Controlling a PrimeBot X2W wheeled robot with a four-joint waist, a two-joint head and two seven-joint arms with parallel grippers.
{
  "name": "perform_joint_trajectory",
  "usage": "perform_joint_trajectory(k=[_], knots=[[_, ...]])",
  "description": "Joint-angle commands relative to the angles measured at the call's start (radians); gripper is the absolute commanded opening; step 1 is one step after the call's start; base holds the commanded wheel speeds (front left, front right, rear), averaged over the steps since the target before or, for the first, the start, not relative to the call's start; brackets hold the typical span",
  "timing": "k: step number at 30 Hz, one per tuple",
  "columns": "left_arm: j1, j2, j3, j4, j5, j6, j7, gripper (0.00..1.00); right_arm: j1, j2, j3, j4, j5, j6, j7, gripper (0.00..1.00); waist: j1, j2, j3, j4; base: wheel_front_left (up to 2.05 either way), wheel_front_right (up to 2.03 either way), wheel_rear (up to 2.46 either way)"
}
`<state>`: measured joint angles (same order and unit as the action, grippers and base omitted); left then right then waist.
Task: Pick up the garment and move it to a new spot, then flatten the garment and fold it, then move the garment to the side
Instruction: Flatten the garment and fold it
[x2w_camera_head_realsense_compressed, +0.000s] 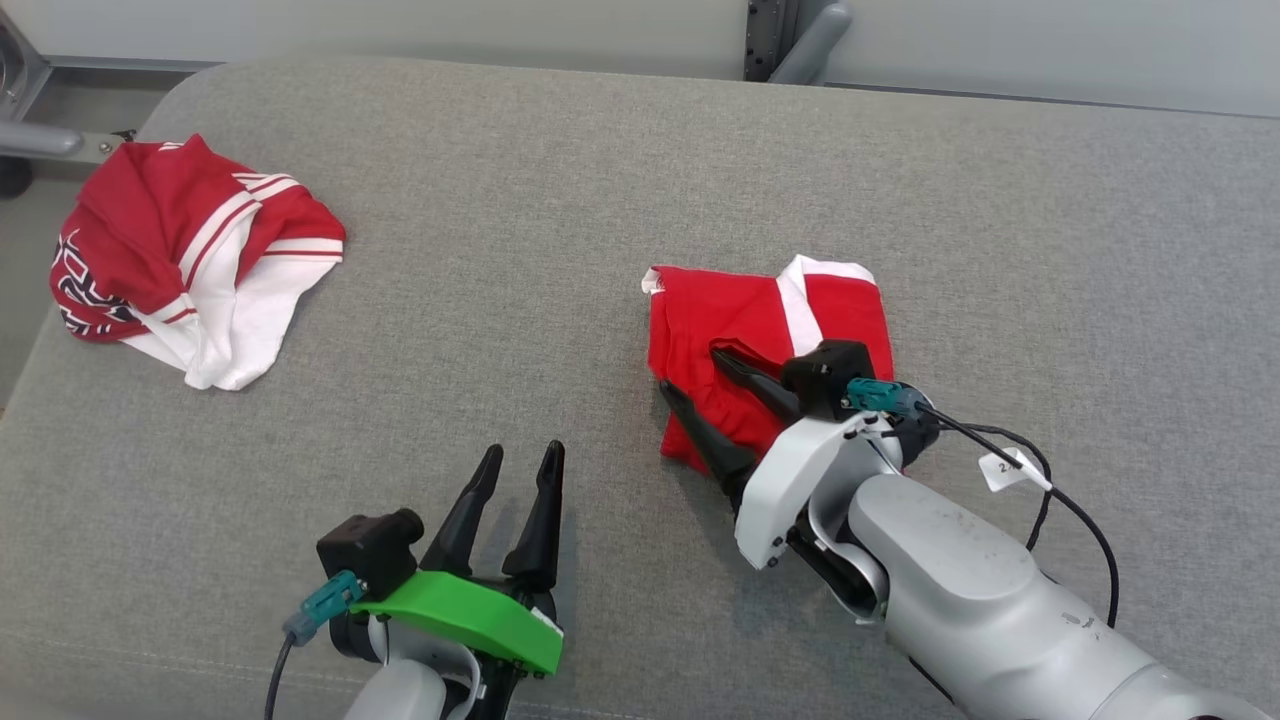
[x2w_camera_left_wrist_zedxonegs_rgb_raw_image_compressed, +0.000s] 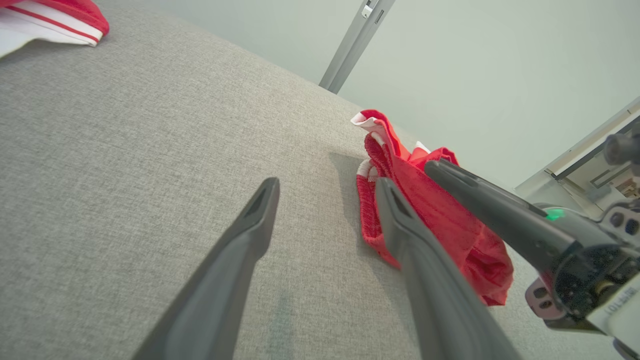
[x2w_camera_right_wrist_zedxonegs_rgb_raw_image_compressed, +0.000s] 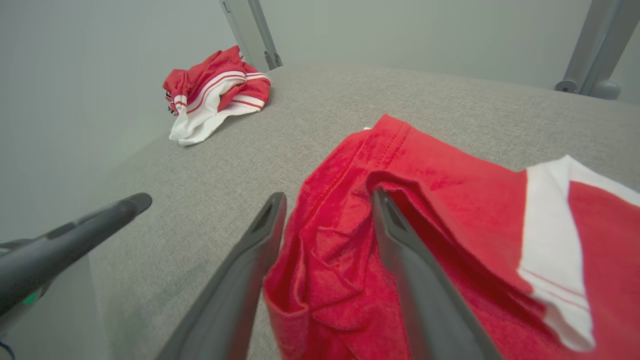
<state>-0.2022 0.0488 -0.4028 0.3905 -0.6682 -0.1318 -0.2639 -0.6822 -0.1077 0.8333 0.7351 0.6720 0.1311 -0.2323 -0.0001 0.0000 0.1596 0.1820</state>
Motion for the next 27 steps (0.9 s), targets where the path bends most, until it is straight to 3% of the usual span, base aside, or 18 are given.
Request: perform_joint_trajectory(k=[1,8,12,19,25,26,27], knots=[[0.008,0.003,0.005,-0.004,0.0,0.003,0.0,1.0,-0.015,0.003,0.011,0.008,0.013,-0.001,-0.011,1.0,0.0001,0.0,0.006,0.01,0.0,0.0,0.0],[0.023,0.003,0.051,-0.008,0.01,0.003,0.0,1.0,-0.031,-0.022,0.037,-0.06,0.075,-0.001,-0.033,1.0,0.0001,0.0,0.005,-0.034,0.0,0.0,0.0],[0.019,0.003,0.06,-0.012,0.018,0.003,0.0,1.0,0.027,-0.064,-0.052,-0.107,0.098,-0.001,-0.032,1.0,0.0001,0.0,0.005,-0.053,0.0,0.0,0.0],[0.003,0.003,0.045,-0.018,0.015,0.003,0.0,1.0,0.11,-0.107,-0.111,-0.074,0.078,0.0,-0.033,1.0,0.0001,0.0,0.018,-0.049,0.0,0.0,0.0],[0.004,0.003,0.041,-0.016,0.009,0.003,0.0,1.0,0.111,-0.105,-0.143,-0.049,0.057,0.0,-0.033,1.0,0.0001,0.0,0.03,-0.03,0.0,0.0,0.0],[0.004,0.003,0.041,-0.016,0.006,0.003,0.0,1.0,0.11,-0.103,-0.147,-0.041,0.052,0.0,-0.033,0.92,0.0001,0.0,0.031,-0.027,0.0,0.0,0.0],[0.003,0.003,0.039,-0.016,0.004,0.003,0.0,1.0,0.107,-0.102,-0.152,-0.034,0.047,0.0,-0.033,0.91,0.0001,0.0,0.033,-0.022,0.0,0.0,0.0]])
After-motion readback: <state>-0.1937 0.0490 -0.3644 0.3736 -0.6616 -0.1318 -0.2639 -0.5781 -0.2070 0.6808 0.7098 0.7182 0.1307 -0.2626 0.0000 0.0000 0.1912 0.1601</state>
